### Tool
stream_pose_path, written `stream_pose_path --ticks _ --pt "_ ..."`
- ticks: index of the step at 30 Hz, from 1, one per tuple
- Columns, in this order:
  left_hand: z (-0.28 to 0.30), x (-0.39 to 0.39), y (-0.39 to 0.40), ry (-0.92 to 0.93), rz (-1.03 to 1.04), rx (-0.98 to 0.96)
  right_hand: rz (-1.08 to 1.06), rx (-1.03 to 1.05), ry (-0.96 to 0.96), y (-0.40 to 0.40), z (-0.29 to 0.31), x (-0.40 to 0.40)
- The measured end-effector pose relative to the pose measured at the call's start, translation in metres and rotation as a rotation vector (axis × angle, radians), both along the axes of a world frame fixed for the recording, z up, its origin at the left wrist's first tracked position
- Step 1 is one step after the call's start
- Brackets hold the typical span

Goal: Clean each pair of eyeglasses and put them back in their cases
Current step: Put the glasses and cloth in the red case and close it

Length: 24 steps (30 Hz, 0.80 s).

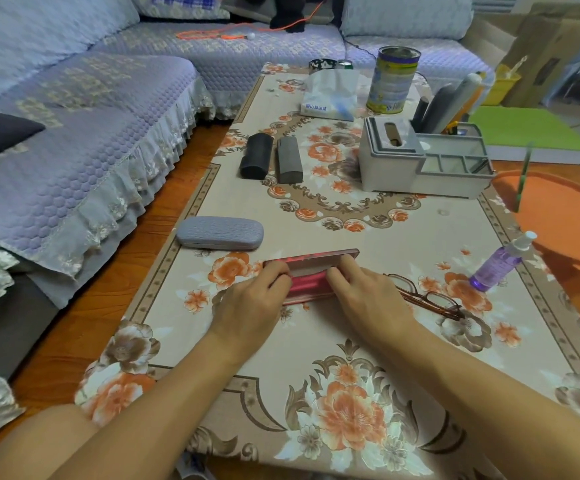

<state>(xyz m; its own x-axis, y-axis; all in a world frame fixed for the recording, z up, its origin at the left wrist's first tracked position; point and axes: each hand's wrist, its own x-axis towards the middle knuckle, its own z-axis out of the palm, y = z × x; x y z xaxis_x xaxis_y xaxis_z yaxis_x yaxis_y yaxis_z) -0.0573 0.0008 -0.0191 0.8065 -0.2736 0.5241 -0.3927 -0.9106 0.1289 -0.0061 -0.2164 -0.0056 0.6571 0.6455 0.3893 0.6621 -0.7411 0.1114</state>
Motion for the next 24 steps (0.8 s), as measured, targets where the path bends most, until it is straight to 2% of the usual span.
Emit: stream_pose_path --ticks 4,10,15,20,24 --pt "-0.003 -0.002 0.002 -0.038 0.009 0.051 0.010 0.025 -0.022 0.001 -0.003 0.003" --pt "-0.001 -0.005 -0.003 0.062 0.076 0.086 0.046 0.012 0.001 -0.005 -0.010 0.002" --pt "0.004 -0.007 -0.006 0.122 0.130 0.072 -0.031 0.016 0.023 -0.001 -0.007 0.002" --pt "0.008 -0.010 -0.014 0.099 0.172 0.106 -0.042 -0.051 -0.106 0.004 -0.009 0.002" --pt "0.002 -0.011 -0.013 0.096 0.202 0.164 -0.130 -0.062 -0.082 -0.003 -0.009 0.002"
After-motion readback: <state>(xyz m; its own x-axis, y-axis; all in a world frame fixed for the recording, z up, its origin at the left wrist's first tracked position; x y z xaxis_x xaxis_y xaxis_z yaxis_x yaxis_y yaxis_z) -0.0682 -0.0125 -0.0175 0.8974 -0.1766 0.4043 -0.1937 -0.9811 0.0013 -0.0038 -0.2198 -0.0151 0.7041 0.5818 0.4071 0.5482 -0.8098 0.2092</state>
